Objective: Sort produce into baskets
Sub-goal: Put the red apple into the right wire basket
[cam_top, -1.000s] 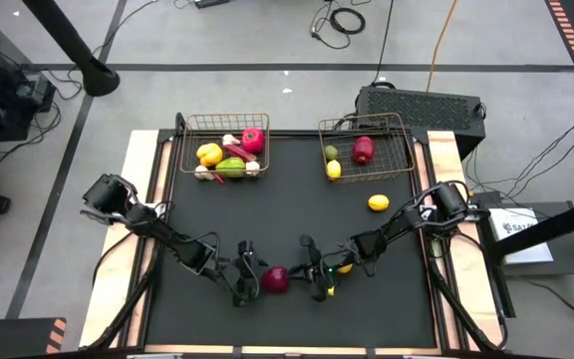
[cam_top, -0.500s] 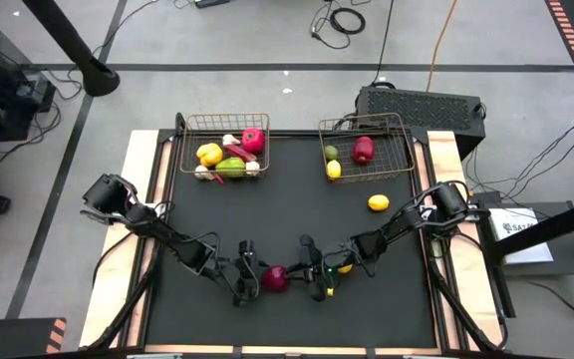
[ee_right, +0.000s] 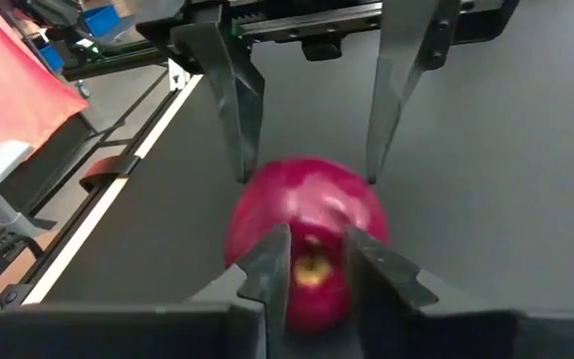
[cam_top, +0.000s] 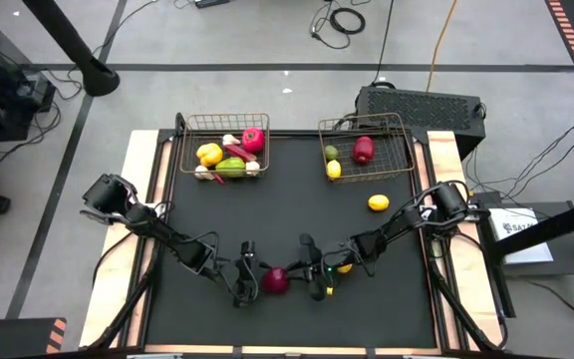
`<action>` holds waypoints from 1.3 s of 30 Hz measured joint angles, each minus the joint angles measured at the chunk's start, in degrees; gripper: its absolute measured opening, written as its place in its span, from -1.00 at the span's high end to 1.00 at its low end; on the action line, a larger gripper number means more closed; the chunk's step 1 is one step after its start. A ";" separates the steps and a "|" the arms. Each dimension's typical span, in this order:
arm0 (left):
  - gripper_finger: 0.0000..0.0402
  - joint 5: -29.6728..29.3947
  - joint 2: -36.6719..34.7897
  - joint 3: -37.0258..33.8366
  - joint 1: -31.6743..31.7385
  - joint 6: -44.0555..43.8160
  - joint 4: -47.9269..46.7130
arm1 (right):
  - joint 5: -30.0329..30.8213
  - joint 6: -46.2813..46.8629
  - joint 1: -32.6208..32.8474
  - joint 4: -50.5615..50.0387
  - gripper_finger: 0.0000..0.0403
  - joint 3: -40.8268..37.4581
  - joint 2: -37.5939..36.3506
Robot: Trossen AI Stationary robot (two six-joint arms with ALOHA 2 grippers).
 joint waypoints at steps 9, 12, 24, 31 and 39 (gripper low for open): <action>-0.49 0.02 0.00 0.00 -0.02 0.00 -0.06 | 0.00 -0.24 -0.01 -0.34 0.95 0.00 0.00; -0.49 0.02 0.00 0.00 -0.02 -0.06 -0.19 | 0.00 -0.28 -0.02 -0.37 0.97 0.00 0.00; -0.49 0.14 0.00 0.00 -0.02 -0.15 -0.36 | -0.38 -0.78 -0.28 -4.35 0.26 -0.03 -0.09; -0.49 0.20 0.00 0.02 -0.02 -0.17 -0.37 | -0.38 -1.74 -0.26 -4.21 0.27 -0.07 -0.09; -0.49 0.20 0.00 0.02 -0.02 -0.46 -0.33 | -0.58 -0.67 -0.26 -2.95 0.48 -0.05 -0.09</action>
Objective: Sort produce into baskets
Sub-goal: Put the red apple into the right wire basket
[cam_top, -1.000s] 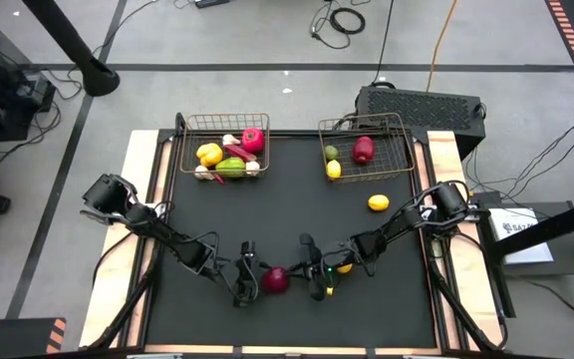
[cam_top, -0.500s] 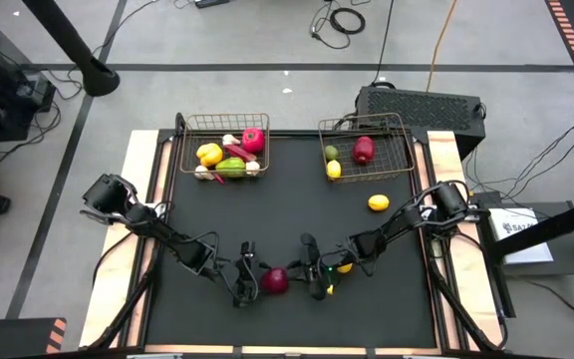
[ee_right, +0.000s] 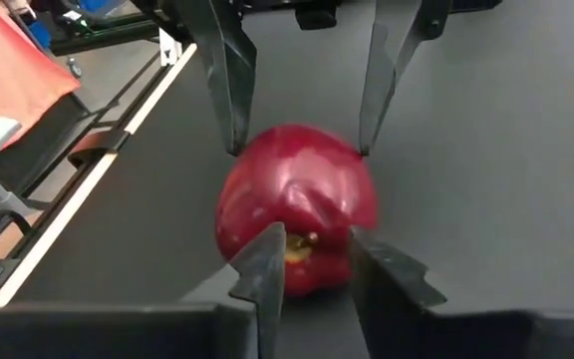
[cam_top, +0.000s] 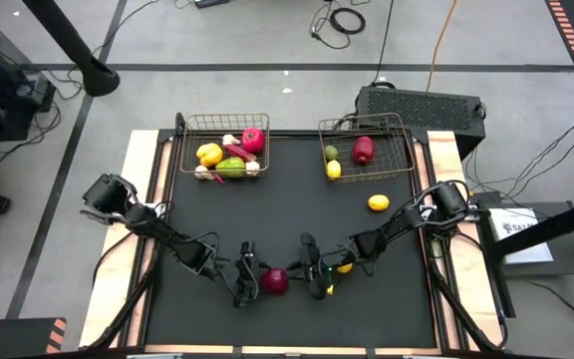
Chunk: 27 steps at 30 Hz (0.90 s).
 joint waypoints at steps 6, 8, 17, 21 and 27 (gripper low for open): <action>-0.49 0.00 0.00 0.00 0.00 -0.07 0.04 | 0.00 0.63 0.02 -0.02 0.56 0.00 0.07; -0.49 0.00 0.00 0.00 0.00 -0.07 0.04 | 0.00 0.67 0.02 -0.02 0.56 0.00 0.09; -0.49 -0.25 0.00 0.00 0.00 -0.05 0.11 | 0.00 2.60 0.02 -0.01 0.56 0.00 0.09; -0.49 -0.82 0.00 0.00 0.14 -0.02 0.12 | 0.00 4.63 0.02 -0.02 0.56 0.00 0.09; -0.49 -0.92 0.00 0.02 0.31 0.11 0.13 | 0.03 6.38 0.02 -0.07 0.56 0.00 0.09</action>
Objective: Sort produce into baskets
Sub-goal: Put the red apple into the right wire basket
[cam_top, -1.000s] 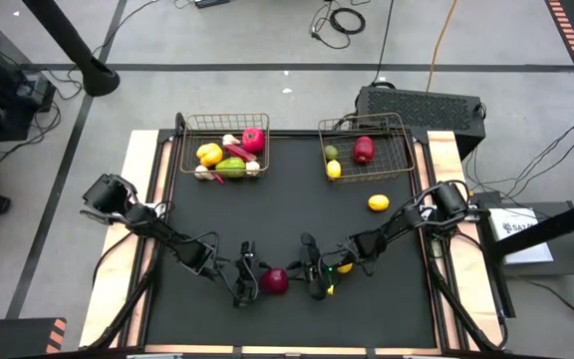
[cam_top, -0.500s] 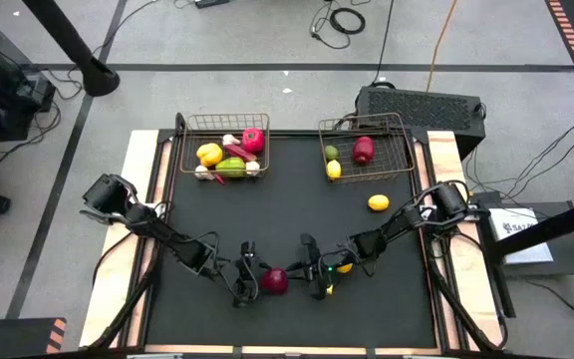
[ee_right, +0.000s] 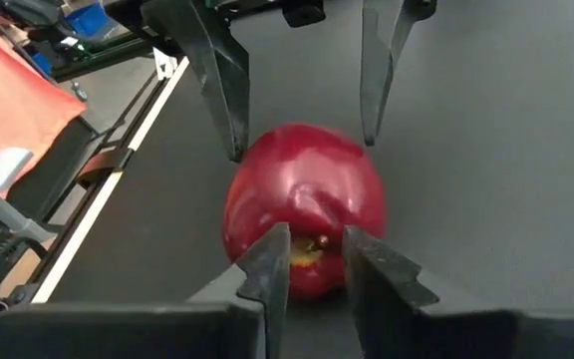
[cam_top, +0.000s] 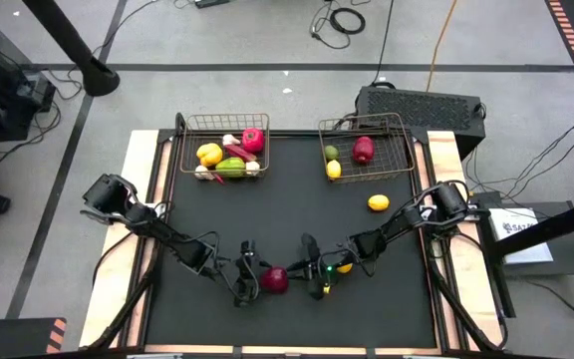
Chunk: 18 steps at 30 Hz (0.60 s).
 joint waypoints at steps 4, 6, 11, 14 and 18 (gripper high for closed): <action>-0.49 -0.13 0.00 0.00 0.00 0.04 0.00 | 0.05 0.09 -0.04 -0.16 0.60 0.00 0.00; -0.49 -0.15 0.00 0.00 0.00 0.05 0.00 | 0.28 0.07 -0.11 -0.34 0.67 0.01 0.02; -0.49 -0.68 0.00 0.00 0.00 0.23 0.04 | 0.31 0.05 -0.37 -0.37 0.94 0.04 0.02; -0.49 -0.80 0.00 0.00 0.00 0.30 0.14 | 0.28 -0.20 -0.50 -0.37 0.98 0.07 0.02; -0.49 -0.97 -1.30 0.00 0.00 -0.04 0.16 | 0.28 -0.99 -0.57 -0.40 0.99 0.09 0.02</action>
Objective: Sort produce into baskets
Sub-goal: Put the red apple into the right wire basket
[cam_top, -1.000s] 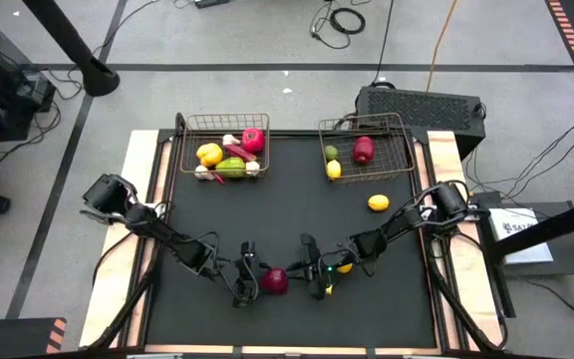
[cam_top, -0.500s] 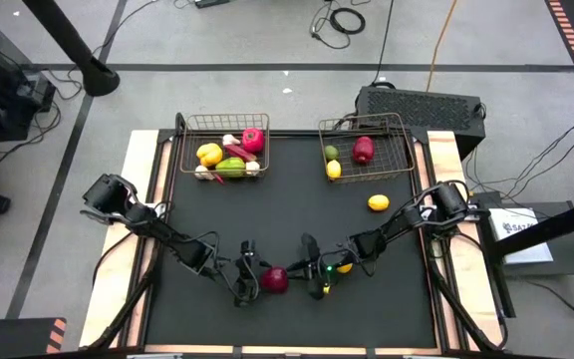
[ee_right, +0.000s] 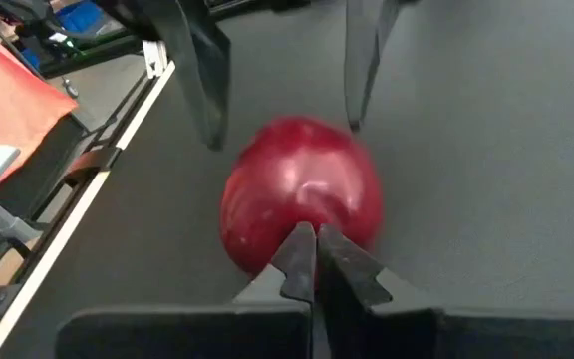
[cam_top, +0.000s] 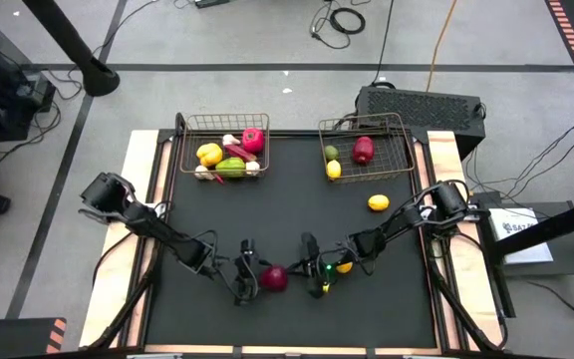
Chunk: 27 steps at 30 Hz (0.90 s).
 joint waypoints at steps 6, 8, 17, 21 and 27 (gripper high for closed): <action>-0.49 -0.09 -5.09 0.04 0.00 0.77 -2.54 | -0.08 -1.02 -0.61 -1.96 1.00 0.00 -1.75; -0.49 -0.54 -6.94 0.13 0.00 0.09 -4.43 | -0.07 -1.39 -0.73 -3.44 1.00 0.02 -2.81; -0.49 -2.10 -9.01 0.07 -0.04 -6.47 -16.31 | 0.08 -3.70 -0.90 -12.06 1.00 0.02 -8.59; -0.49 -3.47 -7.67 0.00 0.03 -7.61 -16.88 | 0.13 -4.67 -1.07 -14.33 1.00 0.00 -9.97; -0.49 -3.35 -5.28 0.00 1.21 -7.63 -13.28 | -0.01 -4.80 -1.09 -16.60 1.00 0.00 -10.16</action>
